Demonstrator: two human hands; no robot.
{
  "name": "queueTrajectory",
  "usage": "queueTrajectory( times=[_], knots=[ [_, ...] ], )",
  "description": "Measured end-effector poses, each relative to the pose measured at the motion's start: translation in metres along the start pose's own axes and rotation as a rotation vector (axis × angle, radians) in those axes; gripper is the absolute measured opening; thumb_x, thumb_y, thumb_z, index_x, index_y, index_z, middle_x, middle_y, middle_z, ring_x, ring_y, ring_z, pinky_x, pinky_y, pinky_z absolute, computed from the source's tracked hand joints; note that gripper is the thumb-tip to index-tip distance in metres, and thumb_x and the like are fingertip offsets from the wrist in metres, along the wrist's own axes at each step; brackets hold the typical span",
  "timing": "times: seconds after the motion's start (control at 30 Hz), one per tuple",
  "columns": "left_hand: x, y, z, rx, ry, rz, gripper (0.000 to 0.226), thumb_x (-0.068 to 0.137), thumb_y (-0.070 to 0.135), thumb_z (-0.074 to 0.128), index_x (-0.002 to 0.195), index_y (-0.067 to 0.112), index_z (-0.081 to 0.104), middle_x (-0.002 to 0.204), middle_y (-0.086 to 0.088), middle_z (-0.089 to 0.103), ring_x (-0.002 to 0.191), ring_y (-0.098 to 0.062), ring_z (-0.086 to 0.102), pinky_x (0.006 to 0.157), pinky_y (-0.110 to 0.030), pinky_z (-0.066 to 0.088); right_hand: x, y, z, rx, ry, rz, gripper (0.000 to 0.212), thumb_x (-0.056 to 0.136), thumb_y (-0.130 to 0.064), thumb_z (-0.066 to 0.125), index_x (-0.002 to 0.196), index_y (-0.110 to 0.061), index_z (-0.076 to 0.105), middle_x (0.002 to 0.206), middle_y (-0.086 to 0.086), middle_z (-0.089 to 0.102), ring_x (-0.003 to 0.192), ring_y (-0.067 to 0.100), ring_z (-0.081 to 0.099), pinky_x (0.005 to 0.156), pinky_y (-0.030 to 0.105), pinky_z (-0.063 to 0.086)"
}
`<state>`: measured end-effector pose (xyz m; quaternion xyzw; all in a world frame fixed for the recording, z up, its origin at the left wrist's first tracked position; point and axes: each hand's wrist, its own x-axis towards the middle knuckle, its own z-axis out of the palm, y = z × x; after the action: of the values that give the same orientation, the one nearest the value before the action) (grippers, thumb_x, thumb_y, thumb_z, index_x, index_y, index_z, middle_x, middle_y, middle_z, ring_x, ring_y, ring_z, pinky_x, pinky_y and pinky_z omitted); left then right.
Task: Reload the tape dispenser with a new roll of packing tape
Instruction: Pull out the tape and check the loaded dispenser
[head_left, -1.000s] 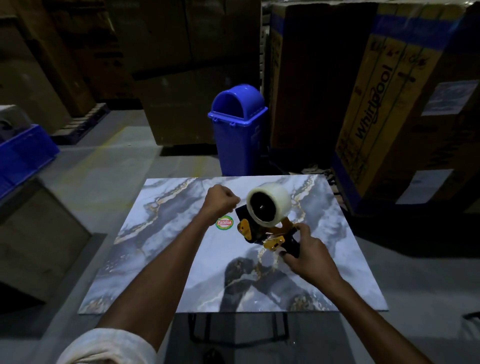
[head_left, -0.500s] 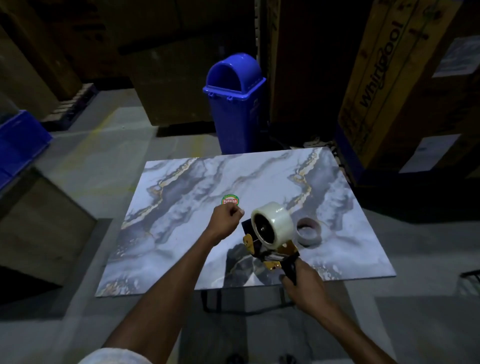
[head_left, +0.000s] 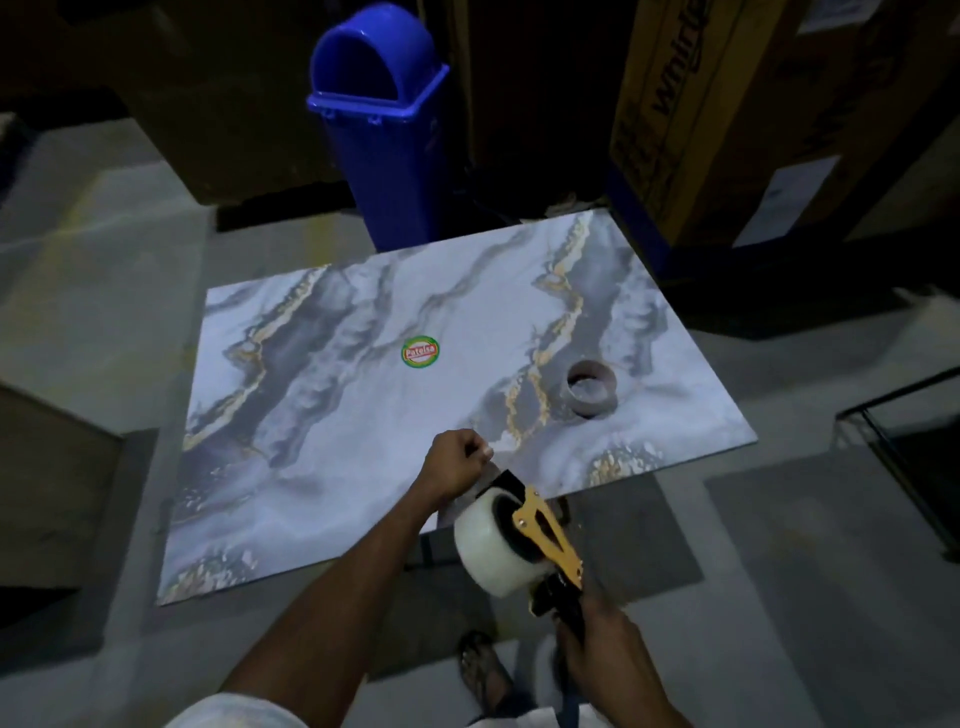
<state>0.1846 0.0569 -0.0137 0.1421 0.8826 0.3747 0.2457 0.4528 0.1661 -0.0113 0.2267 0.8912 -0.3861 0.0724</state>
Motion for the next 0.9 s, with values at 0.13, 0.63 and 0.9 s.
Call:
queueTrajectory(
  times=[0.13,0.63,0.9],
  knots=[
    [-0.005,-0.01,0.019,0.087,-0.046,0.016,0.021,0.096,0.017,0.068,0.075,0.018,0.067,0.078,-0.002,0.071,0.081,-0.02,0.066,0.074,-0.035,0.051,-0.01,0.029,0.03,-0.063,-0.183,0.164,0.067,0.094,-0.052,0.041,0.151,-0.018,0.032,0.135,0.01,0.062,0.123,0.028,0.059,0.099,0.032,0.044],
    [-0.016,-0.029,0.038,0.309,-0.021,0.032,0.012,0.087,0.022,0.072,0.077,0.016,0.076,0.063,0.016,0.063,0.072,-0.015,0.064,0.085,-0.04,0.05,-0.019,0.061,0.054,0.025,-0.297,0.258,0.049,0.095,-0.04,0.061,0.131,-0.008,0.059,0.1,-0.012,0.057,0.13,0.031,0.049,0.095,0.031,0.033],
    [-0.021,-0.033,0.048,0.288,0.021,0.013,0.01,0.085,0.015,0.075,0.075,0.016,0.076,0.081,0.002,0.079,0.081,-0.02,0.072,0.089,-0.049,0.054,-0.021,0.051,0.054,0.151,-0.29,0.27,0.017,0.093,-0.029,0.067,0.103,-0.027,0.054,0.08,-0.027,0.028,0.075,0.008,0.043,0.082,0.023,0.03]
  ],
)
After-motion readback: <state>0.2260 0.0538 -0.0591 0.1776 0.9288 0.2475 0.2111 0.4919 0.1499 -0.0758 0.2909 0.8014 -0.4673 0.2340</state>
